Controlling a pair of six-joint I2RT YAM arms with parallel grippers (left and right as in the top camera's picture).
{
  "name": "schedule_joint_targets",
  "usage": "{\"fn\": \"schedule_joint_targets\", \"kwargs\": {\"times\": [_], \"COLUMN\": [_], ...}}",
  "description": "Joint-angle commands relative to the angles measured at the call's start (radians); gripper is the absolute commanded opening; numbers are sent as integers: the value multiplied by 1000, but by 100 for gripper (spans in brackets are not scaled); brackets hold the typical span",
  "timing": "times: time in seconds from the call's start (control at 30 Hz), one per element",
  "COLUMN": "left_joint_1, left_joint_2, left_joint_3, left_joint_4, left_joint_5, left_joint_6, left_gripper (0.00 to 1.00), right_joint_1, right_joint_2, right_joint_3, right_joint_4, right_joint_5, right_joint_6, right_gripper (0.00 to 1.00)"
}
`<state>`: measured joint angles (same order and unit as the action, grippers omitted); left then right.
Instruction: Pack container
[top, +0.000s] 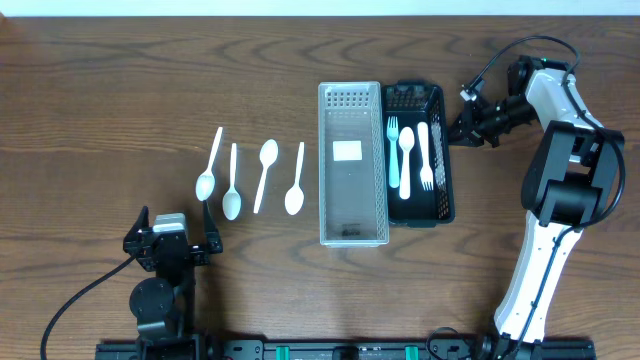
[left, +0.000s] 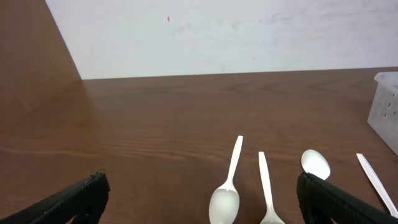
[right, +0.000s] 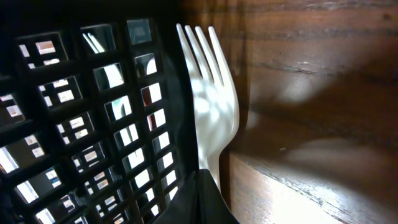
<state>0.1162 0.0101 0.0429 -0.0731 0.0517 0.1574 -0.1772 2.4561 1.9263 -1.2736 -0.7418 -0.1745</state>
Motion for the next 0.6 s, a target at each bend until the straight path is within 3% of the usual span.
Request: {"fn": "schedule_joint_targets", "kwargs": {"times": [0.0,0.57], "left_joint_1": [3,3], "left_joint_2": [-6,-6], "left_joint_3": [-29,-29], "left_joint_4": [-14,-14], "left_joint_5": [0,0], "left_joint_6": [10,10], "left_gripper": [98,98], "right_joint_1": [2,8], "right_joint_2": [-6,-6], "right_joint_3": [-8,-8], "right_joint_4": [3,-1], "right_joint_5": [-26,-45], "right_joint_6": [-25,-26], "right_gripper": [1,1]}}
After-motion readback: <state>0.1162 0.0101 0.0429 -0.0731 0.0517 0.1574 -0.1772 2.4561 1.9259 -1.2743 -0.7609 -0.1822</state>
